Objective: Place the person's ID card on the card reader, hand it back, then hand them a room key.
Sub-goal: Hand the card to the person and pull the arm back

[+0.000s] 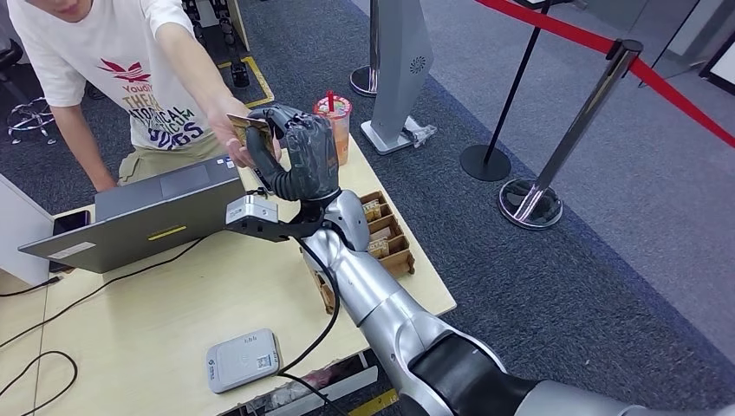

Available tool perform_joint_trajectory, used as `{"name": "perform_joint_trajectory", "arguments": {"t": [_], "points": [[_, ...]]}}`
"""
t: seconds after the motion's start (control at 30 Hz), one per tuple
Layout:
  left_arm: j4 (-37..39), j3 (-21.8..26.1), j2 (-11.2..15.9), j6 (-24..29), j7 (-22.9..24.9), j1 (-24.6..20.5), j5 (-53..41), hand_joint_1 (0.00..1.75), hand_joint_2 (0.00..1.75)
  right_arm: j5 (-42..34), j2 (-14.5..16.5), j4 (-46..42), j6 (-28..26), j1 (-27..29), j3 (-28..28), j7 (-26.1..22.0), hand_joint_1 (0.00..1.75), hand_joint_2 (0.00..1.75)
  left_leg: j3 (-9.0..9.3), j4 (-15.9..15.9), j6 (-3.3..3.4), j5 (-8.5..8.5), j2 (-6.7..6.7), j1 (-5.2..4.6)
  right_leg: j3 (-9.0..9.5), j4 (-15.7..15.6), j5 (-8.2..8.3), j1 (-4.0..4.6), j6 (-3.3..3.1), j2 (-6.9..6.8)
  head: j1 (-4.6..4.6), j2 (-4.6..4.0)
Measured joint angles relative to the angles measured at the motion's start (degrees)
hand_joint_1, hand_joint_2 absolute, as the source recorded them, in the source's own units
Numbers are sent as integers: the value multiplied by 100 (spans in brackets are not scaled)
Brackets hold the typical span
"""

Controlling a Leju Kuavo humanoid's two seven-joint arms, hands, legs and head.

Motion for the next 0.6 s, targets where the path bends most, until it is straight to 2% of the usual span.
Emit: {"name": "perform_joint_trajectory", "arguments": {"t": [0.27,0.3,0.4,0.43,0.6], "points": [[0,0,-16,50,2,0,32,0,0,254,48,-276,0,307,-106,0,175,175,-1,0,0,-1,-1,0,0,0,0,0,0,-1,1,0],[0,0,-22,61,2,0,39,0,0,312,57,-322,0,360,-125,0,160,175,-1,0,0,-1,-1,0,-1,0,0,0,0,0,0,0],[0,0,-46,100,1,0,82,0,0,449,82,-425,-1,493,-175,0,29,175,-1,0,0,-1,-1,0,-1,0,0,0,0,0,1,0],[0,0,-57,108,-5,-1,102,0,0,497,88,-441,-1,529,-192,0,0,175,-1,0,0,-1,-1,0,-1,0,0,0,0,0,1,0],[0,0,-113,-163,-243,2,175,0,0,704,111,-436,-1,686,-302,0,0,175,-1,0,0,-1,-1,0,-1,0,0,0,0,-1,1,0]]}}
